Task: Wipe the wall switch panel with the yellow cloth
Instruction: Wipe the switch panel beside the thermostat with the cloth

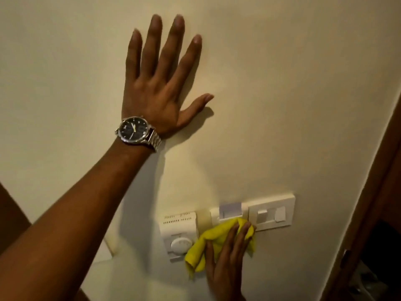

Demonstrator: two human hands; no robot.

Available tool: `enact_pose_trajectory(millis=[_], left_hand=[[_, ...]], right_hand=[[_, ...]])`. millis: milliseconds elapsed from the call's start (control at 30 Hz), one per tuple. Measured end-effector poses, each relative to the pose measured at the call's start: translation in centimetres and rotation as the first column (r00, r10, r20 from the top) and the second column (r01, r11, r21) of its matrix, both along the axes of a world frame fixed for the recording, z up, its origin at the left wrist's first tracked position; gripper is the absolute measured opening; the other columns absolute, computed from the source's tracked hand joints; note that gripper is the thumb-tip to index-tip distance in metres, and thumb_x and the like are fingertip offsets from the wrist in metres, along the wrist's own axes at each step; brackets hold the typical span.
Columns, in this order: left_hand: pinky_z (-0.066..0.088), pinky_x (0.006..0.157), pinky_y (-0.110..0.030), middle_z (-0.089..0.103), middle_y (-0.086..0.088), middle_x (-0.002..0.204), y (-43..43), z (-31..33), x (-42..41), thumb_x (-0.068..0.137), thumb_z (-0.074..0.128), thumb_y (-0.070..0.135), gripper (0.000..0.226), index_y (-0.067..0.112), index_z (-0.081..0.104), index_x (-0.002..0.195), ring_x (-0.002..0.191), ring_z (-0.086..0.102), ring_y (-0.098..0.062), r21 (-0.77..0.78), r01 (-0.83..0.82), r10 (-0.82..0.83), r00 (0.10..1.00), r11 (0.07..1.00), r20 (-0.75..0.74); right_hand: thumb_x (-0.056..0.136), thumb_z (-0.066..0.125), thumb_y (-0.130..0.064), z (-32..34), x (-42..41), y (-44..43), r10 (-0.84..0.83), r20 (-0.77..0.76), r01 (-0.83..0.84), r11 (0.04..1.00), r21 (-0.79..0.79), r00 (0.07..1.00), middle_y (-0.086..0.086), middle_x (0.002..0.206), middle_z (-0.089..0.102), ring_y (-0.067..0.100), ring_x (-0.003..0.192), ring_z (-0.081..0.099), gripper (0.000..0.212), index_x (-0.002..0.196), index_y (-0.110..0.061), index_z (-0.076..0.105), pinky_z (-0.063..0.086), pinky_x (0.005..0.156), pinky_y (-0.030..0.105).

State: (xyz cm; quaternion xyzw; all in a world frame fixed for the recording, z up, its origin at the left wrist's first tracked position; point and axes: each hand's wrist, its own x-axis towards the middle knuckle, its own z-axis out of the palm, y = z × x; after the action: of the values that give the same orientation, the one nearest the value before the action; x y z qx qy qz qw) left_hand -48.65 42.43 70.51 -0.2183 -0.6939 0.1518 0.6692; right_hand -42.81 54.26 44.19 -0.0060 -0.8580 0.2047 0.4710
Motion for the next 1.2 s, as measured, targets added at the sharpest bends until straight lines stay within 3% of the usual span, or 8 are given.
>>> enact_pose_trajectory(millis=[33,167,333,500,633,800,1067,1200], left_hand=[[0.025,0.126,-0.067,0.032,-0.02,0.169,0.0,0.1,0.1,0.106,0.021,0.078,0.087,0.017,0.032,0.167,0.154,0.029,-0.049,0.013,-0.012,0.012,1.0,1.0,0.006],[0.024,0.127,-0.067,0.028,-0.019,0.171,0.0,0.1,0.6,0.107,0.019,0.076,0.085,0.018,0.029,0.168,0.156,0.026,-0.048,0.031,-0.026,0.025,0.999,0.999,0.046],[0.023,0.127,-0.067,0.025,-0.017,0.173,-0.2,-0.7,0.6,0.109,0.026,0.073,0.079,0.021,0.025,0.169,0.158,0.023,-0.045,0.078,-0.066,0.063,0.997,0.995,0.045],[0.025,0.126,-0.067,0.027,-0.018,0.172,-0.1,-0.9,0.5,0.11,0.029,0.07,0.077,0.021,0.027,0.169,0.158,0.025,-0.045,0.077,-0.061,0.059,0.998,0.995,0.038],[0.025,0.127,-0.066,0.026,-0.016,0.172,-0.2,-1.0,0.4,0.11,0.034,0.068,0.075,0.022,0.027,0.169,0.158,0.024,-0.044,0.089,-0.054,0.053,0.999,0.995,0.011],[0.023,0.126,-0.065,0.028,-0.018,0.171,-0.2,-0.8,-0.3,0.109,0.034,0.068,0.076,0.022,0.025,0.169,0.157,0.027,-0.045,0.083,-0.038,0.041,0.998,0.996,-0.042],[0.025,0.126,-0.067,0.028,-0.017,0.172,-0.2,-1.0,-0.3,0.11,0.036,0.066,0.075,0.022,0.026,0.169,0.157,0.026,-0.045,0.087,-0.016,0.02,0.999,0.996,-0.042],[0.024,0.127,-0.064,0.028,-0.017,0.172,-0.3,-1.1,-0.7,0.109,0.034,0.067,0.076,0.023,0.024,0.17,0.157,0.026,-0.045,0.091,-0.013,0.019,0.998,0.996,-0.06]], right_hand=[[0.105,0.032,-0.051,-7.4,1.2,0.0,-0.043,0.049,0.051,0.984,-0.171,0.998,0.042,0.148,0.034,0.053,0.144,0.022,0.075,0.142,0.015,0.036,0.032,0.113,0.057],[0.109,0.027,-0.037,-13.5,3.6,3.1,0.001,0.183,-0.014,0.997,0.069,0.983,0.038,0.132,0.051,0.064,0.119,0.049,0.062,0.111,0.006,0.071,0.053,0.087,0.066],[0.106,0.031,-0.047,-10.8,2.9,5.2,0.049,0.001,-0.049,0.993,0.104,0.999,0.015,0.164,0.012,0.041,0.152,0.009,0.067,0.153,0.0,0.023,0.023,0.119,0.047],[0.106,0.034,-0.046,-12.3,2.3,7.4,0.074,-0.008,-0.07,0.975,0.211,0.997,0.008,0.168,0.007,0.035,0.154,0.008,0.062,0.146,0.0,0.04,0.025,0.118,0.047],[0.106,0.035,-0.041,-14.4,2.1,9.2,-0.014,0.015,0.006,0.897,0.442,1.0,0.025,0.145,0.047,0.043,0.152,0.006,0.055,0.121,-0.001,0.069,0.034,0.111,0.056],[0.105,0.035,-0.046,-10.1,1.5,8.6,0.048,-0.06,-0.033,0.971,0.236,0.997,0.016,0.159,0.024,0.037,0.154,0.007,0.064,0.155,-0.006,0.025,0.012,0.127,0.046],[0.107,0.034,-0.041,-15.0,2.0,9.7,0.028,0.029,-0.04,0.82,0.57,0.999,0.02,0.151,0.042,0.043,0.152,0.003,0.053,0.132,-0.004,0.061,0.039,0.111,0.057],[0.107,0.033,-0.044,-11.9,1.5,7.6,0.048,-0.055,-0.024,0.926,0.378,0.997,0.013,0.167,0.006,0.04,0.152,0.009,0.063,0.15,0.001,0.033,0.016,0.122,0.051]])
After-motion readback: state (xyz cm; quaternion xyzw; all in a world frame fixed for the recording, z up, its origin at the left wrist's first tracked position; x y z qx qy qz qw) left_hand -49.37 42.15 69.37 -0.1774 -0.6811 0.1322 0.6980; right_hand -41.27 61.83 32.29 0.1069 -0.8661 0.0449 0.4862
